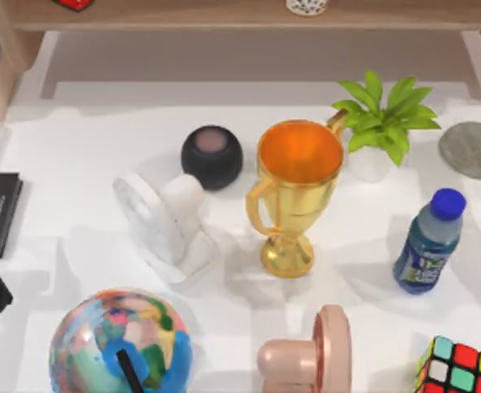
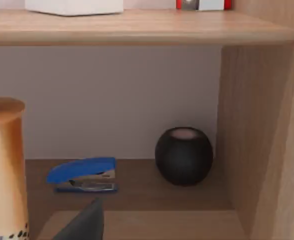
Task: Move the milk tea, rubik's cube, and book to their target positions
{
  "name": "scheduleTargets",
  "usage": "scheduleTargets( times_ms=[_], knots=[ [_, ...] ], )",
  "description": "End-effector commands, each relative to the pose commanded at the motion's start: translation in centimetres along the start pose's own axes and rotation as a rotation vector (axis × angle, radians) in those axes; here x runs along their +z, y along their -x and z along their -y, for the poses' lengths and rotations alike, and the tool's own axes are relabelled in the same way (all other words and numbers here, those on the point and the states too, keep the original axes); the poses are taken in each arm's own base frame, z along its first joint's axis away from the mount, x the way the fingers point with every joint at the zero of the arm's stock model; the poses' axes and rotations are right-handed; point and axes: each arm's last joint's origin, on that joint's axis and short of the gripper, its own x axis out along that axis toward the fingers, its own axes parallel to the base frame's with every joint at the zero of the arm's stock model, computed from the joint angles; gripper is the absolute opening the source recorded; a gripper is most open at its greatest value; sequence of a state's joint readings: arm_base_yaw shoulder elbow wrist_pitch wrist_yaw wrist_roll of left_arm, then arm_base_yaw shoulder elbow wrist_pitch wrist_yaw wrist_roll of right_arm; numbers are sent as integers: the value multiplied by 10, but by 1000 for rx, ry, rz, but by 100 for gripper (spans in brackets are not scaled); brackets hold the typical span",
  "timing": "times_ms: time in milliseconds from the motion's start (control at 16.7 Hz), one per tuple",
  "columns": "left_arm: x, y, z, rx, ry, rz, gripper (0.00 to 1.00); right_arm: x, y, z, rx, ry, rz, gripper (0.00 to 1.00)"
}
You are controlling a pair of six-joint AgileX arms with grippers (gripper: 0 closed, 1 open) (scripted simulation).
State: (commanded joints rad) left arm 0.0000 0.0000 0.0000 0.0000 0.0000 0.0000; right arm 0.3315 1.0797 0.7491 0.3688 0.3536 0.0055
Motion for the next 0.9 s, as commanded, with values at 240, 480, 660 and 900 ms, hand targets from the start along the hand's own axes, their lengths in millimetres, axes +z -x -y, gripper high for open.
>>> scheduleTargets(
  times_ms=[240, 480, 660, 900],
  knots=[
    [0, 0, 0, 0, 0, 0, 100, -14, -77, -68, -1, 6, -21, 100],
    [0, 0, 0, 0, 0, 0, 100, -56, -126, -135, -2, 15, -40, 100],
    [0, 0, 0, 0, 0, 0, 100, -82, -142, -169, -2, 16, -43, 100],
    [0, 0, 0, 0, 0, 0, 100, -93, -146, -181, -3, 15, -42, 100]
  ],
)
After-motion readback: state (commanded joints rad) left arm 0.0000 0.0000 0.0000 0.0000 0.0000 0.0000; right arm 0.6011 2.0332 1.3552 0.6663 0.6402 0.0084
